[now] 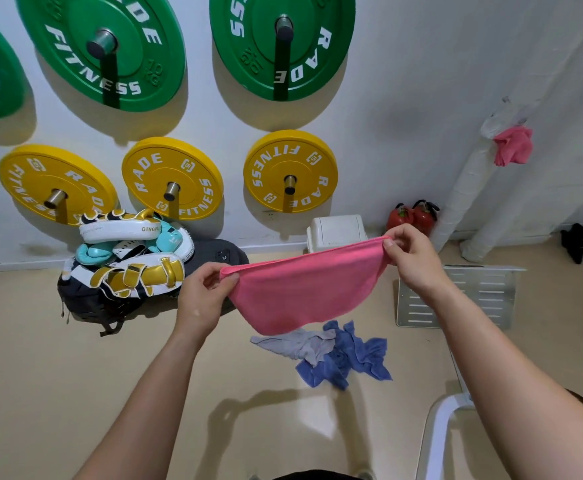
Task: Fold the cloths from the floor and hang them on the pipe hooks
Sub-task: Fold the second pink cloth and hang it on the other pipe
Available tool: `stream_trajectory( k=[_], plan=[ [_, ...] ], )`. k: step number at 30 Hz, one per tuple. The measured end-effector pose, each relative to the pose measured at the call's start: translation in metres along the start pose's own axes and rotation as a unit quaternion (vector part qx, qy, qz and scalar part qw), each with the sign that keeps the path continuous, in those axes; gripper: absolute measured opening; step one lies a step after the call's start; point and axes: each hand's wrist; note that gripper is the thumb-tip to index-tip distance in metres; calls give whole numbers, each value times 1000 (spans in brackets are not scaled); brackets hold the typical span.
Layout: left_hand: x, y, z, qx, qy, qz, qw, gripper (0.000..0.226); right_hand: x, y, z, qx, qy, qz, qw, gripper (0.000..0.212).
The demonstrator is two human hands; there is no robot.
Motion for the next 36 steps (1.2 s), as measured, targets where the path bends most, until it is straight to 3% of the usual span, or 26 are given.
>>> stream_trajectory(
  k=[6,11,18,24,27,36],
  plan=[
    [-11,18,8,-7,-28,93,995,3,6,17,0,67,23,86,994,6],
    [-4,44,8,-27,-58,134,989,13,27,46,-6,34,68,158,984,6],
    [27,88,-2,42,-98,-5,994,16,65,90,-3,-96,85,14,992,3],
    [43,100,4,51,-62,-75,994,17,80,102,-12,-152,70,-37,985,5],
    [45,101,4,46,-66,-81,993,17,82,102,-12,-160,71,-46,983,4],
    [41,92,1,42,-73,-64,994,14,76,94,-20,-172,69,-135,973,26]
  ],
)
Point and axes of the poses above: each hand's wrist, its own x-axis away from the middle knuckle, its own y-axis out of the palm, z = x × y, and after that the axes turned 2 degrees about -y, right-handed
